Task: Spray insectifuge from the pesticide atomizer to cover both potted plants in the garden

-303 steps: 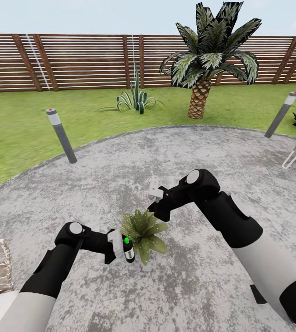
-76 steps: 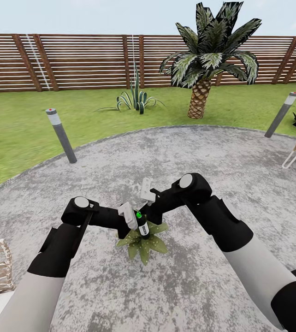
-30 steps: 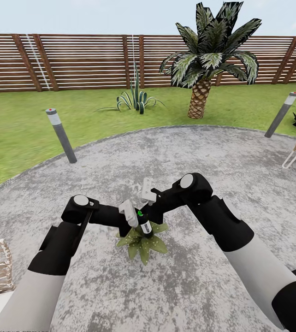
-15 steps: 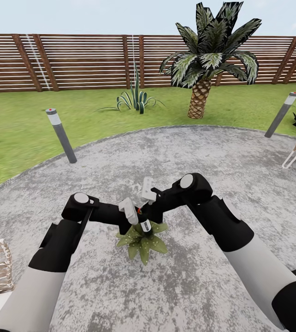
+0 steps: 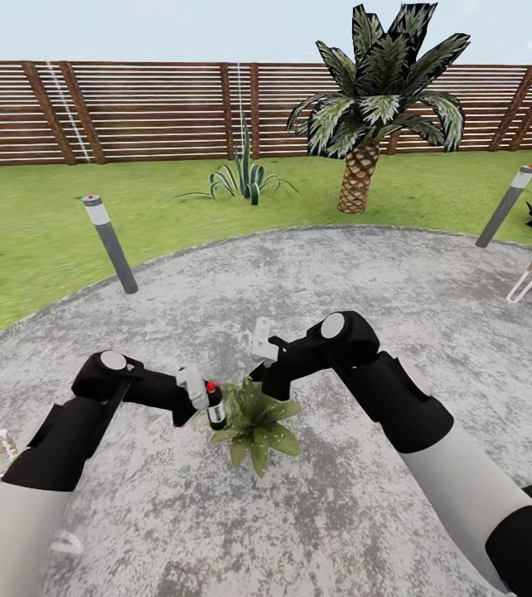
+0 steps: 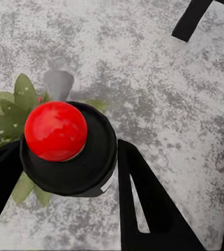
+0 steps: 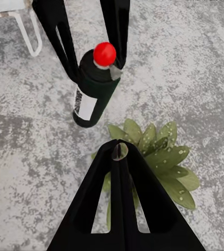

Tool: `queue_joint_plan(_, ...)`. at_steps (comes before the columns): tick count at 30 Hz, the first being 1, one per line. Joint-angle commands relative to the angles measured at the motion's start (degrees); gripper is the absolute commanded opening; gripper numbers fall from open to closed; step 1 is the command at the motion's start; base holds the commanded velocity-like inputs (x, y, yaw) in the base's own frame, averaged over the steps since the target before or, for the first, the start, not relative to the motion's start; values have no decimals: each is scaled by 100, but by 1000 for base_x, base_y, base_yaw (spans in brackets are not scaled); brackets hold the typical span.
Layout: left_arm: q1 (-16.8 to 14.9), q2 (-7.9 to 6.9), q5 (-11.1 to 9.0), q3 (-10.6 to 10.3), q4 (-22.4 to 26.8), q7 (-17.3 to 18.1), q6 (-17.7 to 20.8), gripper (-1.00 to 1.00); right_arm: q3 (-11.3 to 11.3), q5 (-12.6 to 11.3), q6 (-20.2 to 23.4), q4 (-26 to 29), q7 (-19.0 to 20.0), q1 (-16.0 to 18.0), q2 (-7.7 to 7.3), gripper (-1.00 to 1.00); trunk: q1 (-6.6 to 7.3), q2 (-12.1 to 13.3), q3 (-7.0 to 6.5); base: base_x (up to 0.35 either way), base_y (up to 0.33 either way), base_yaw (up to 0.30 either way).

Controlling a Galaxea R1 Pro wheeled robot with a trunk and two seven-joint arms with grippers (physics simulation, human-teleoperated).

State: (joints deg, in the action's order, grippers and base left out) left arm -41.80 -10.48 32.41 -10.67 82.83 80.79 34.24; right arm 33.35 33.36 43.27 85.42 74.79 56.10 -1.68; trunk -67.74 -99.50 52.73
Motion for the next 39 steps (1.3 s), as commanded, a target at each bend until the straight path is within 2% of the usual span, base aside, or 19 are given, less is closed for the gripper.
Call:
queue_joint_plan(1,-4,-32,84,-8,-14,35,62,-100,10,39,46,9,35,6,1,-100,1,-2,5,0,0,0)
queue_joint_plan(3,-4,-79,272,-10,-122,34,69,-100,19,39,52,9,35,6,5,-100,1,-2,5,0,0,0)
queue_joint_plan(4,-4,-104,509,-8,-239,33,76,-100,26,39,57,8,35,3,8,-100,1,-2,5,0,0,0)
queue_joint_plan(6,1,-112,683,-1,-320,26,76,-100,21,39,63,9,32,-9,7,-100,1,-2,5,0,0,0)
queue_joint_plan(8,8,-113,797,28,-398,17,79,-100,13,24,68,5,-35,-59,-8,-100,1,-2,5,0,0,0)
queue_joint_plan(10,35,-102,847,150,-440,5,95,-100,-94,9,76,6,-240,-310,-24,-100,1,-2,5,0,0,0)
queue_joint_plan(13,106,-81,870,597,-526,-11,122,-100,-616,-7,75,9,-685,-813,-21,-100,1,-2,5,0,0,0)
queue_joint_plan(14,121,-74,874,809,-565,-13,132,-100,-882,-7,72,9,-812,-1002,-16,-100,1,-2,5,0,0,0)
queue_joint_plan(15,146,-64,878,1137,-602,-15,153,-100,-1243,-12,70,26,-925,-1289,-6,-100,1,-2,5,0,0,0)
queue_joint_plan(16,161,-61,879,1246,-612,-14,162,-100,-1352,-10,68,32,-951,-1387,-3,-100,1,-2,5,0,0,0)
queue_joint_plan(17,202,-56,880,1455,-644,-16,175,-100,-1550,-9,63,40,-1024,-1573,5,100,1,-2,5,0,0,0)
queue_joint_plan(19,313,-41,876,1812,-773,-59,191,-100,-1799,-23,54,36,-1293,-1847,13,100,1,-2,5,0,0,0)
queue_joint_plan(23,490,-28,800,2124,-907,-227,172,-100,-1982,-42,35,37,-1640,-2149,19,100,1,-2,5,0,0,0)
queue_joint_plan(25,592,22,694,2267,-950,-361,156,-100,-2182,-46,28,77,-1941,-2398,29,100,1,-2,5,0,0,0)
queue_joint_plan(29,663,138,634,2361,-990,-708,155,-100,-2516,-61,19,64,-2216,-2629,39,100,1,-2,5,0,0,0)
queue_joint_plan(32,745,276,616,2415,-1052,-1053,186,-100,-2986,-67,14,51,-2293,-2799,101,100,1,-2,5,0,0,0)
queue_joint_plan(35,779,397,612,2511,-1076,-1211,198,-100,-3359,-67,3,41,-2309,-2879,198,100,1,-2,5,0,0,0)
queue_joint_plan(36,827,508,614,2621,-1080,-1330,205,-100,-3591,-67,-31,27,-2315,-2926,243,100,1,-2,5,0,0,0)
queue_joint_plan(39,865,609,609,2729,-1083,-1512,211,-100,-3764,-64,-60,10,-2304,-2975,270,100,1,-2,5,0,0,0)
